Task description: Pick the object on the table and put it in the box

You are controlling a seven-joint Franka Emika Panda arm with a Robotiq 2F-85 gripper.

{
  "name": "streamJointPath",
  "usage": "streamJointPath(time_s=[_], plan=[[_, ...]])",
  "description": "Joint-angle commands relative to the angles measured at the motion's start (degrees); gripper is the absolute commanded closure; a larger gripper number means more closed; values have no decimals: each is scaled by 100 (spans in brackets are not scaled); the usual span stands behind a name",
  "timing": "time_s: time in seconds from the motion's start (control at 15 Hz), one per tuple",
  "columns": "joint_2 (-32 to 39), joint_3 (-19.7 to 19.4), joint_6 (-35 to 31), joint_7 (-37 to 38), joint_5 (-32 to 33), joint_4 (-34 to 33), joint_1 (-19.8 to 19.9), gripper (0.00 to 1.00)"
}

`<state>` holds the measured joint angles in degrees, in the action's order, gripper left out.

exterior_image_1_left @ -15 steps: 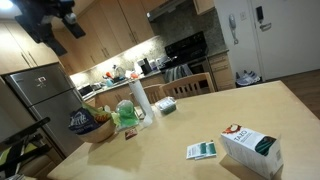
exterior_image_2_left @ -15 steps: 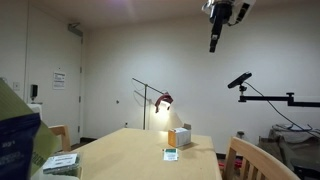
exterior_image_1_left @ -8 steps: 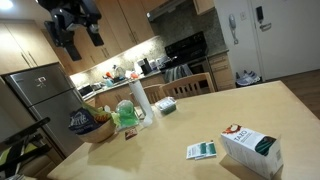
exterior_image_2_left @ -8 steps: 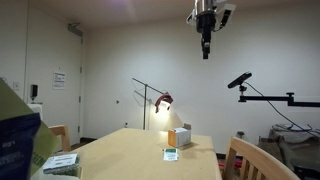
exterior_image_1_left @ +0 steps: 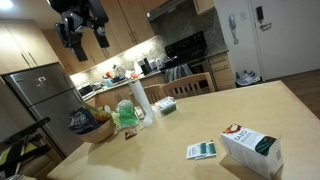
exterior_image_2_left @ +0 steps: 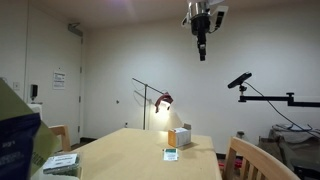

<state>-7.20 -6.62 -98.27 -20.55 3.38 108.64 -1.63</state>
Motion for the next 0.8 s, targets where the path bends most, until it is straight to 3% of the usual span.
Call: streamJointPath(time_s=[0.0, 0.47, 0.73], plan=[[221, 178, -54, 1139, 1, -195, 187, 0], [1302, 146, -732, 2924, -209, -870, 376, 0], [2101, 132, -611, 2834, -323, -1508, 482, 0]])
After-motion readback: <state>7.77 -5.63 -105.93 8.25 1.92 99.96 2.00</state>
